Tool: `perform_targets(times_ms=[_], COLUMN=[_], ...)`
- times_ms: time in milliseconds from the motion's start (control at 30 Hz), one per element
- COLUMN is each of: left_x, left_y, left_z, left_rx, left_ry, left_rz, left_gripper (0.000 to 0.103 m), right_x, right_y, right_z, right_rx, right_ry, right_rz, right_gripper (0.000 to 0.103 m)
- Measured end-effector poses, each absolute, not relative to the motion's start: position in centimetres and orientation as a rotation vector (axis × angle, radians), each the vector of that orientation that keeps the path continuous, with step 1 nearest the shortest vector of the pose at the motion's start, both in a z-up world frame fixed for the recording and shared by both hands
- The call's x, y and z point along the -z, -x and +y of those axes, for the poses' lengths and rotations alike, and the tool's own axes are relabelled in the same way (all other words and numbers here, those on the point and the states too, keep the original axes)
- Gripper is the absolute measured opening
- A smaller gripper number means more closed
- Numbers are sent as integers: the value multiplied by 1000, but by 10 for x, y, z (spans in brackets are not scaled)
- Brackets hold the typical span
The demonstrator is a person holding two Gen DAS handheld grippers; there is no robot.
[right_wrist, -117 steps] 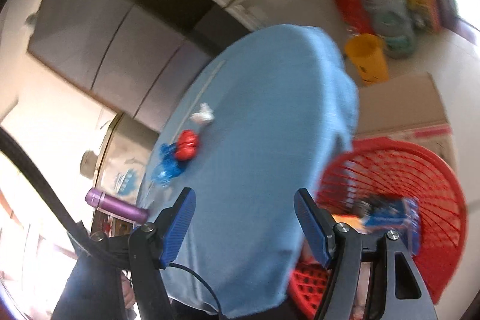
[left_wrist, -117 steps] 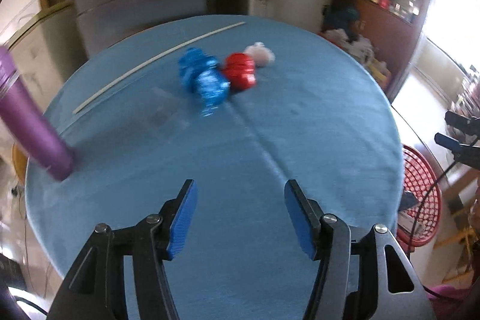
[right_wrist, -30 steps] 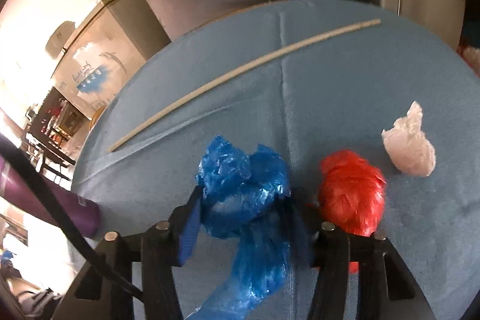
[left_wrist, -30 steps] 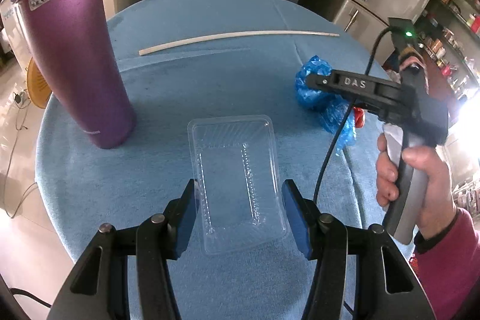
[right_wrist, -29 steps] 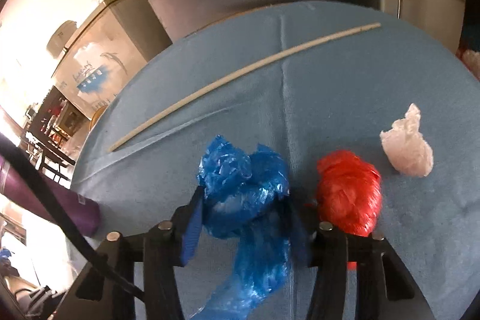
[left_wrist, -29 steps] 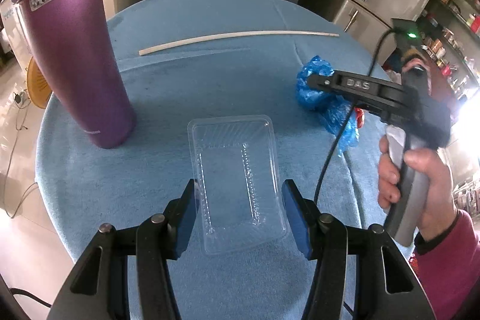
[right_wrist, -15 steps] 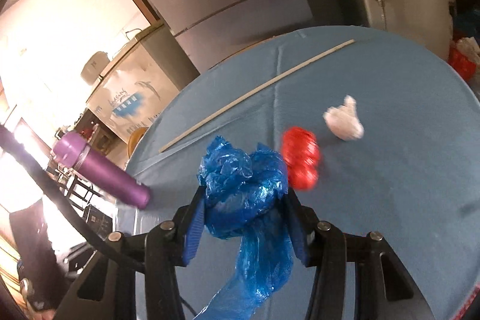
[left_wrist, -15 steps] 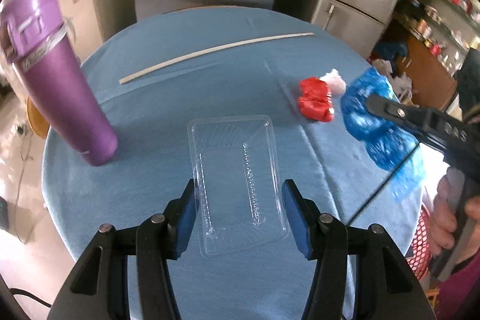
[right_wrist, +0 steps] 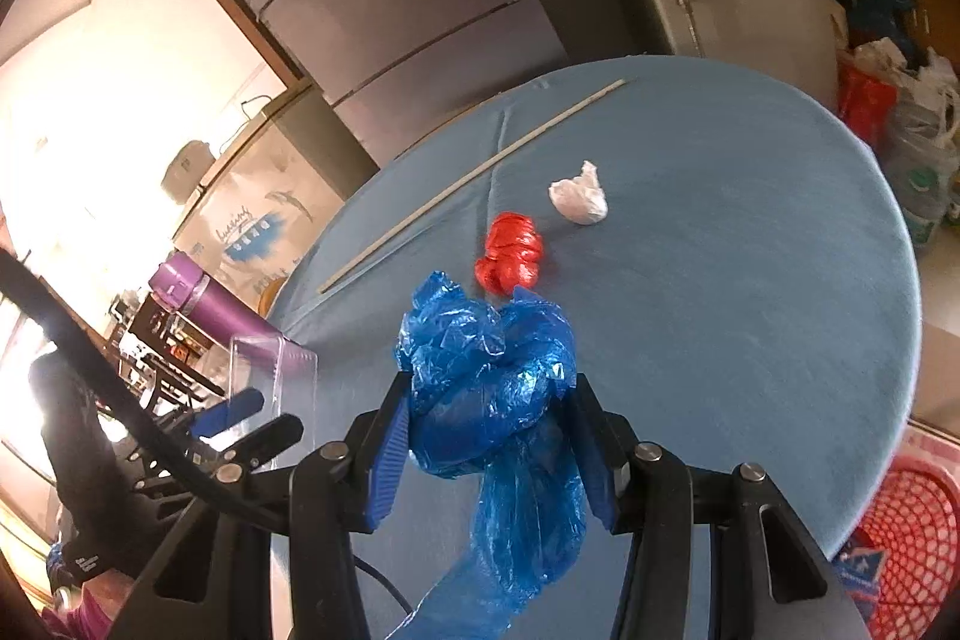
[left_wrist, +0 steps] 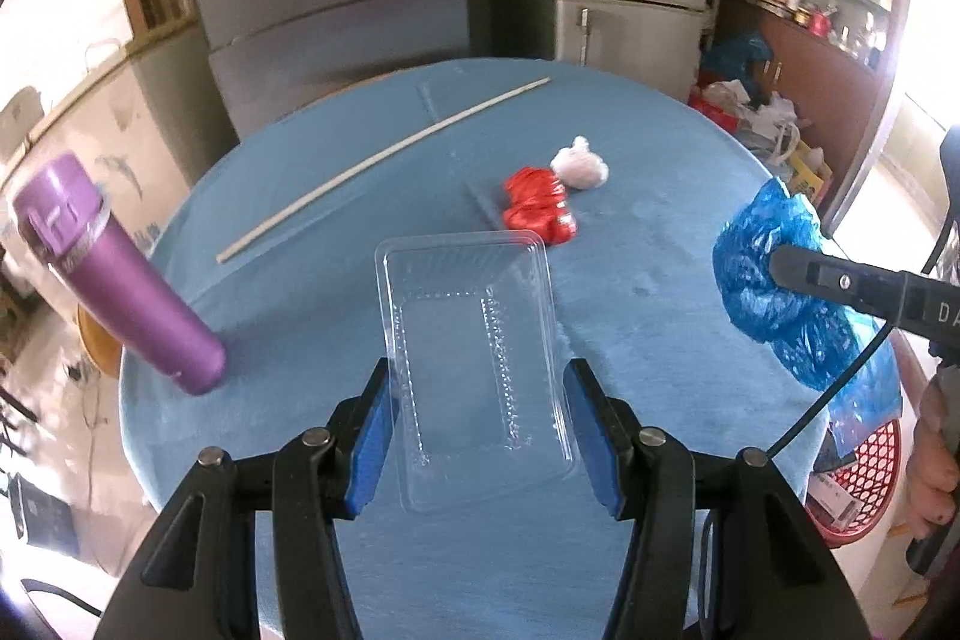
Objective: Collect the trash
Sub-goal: 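Carry the blue bag with the right gripper over the red basket while the left gripper lifts the container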
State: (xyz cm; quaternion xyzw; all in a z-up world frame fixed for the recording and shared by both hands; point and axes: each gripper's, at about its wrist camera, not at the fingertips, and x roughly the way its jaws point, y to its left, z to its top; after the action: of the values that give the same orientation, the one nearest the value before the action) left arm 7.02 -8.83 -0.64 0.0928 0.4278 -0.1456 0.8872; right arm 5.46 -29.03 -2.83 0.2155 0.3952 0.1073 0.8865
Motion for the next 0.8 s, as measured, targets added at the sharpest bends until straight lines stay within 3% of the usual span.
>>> perform_targets(times_ms=[800], left_x=[-23], left_y=[-38], left_z=[-159], left_rx=[402], left_ry=[-338], left_rz=[798], left_gripper=[57], right_x=[13], right_y=[12], right_z=[-342], right_rx=[-157], right_ry=[-522], right_rz=[744], right_gripper=[53])
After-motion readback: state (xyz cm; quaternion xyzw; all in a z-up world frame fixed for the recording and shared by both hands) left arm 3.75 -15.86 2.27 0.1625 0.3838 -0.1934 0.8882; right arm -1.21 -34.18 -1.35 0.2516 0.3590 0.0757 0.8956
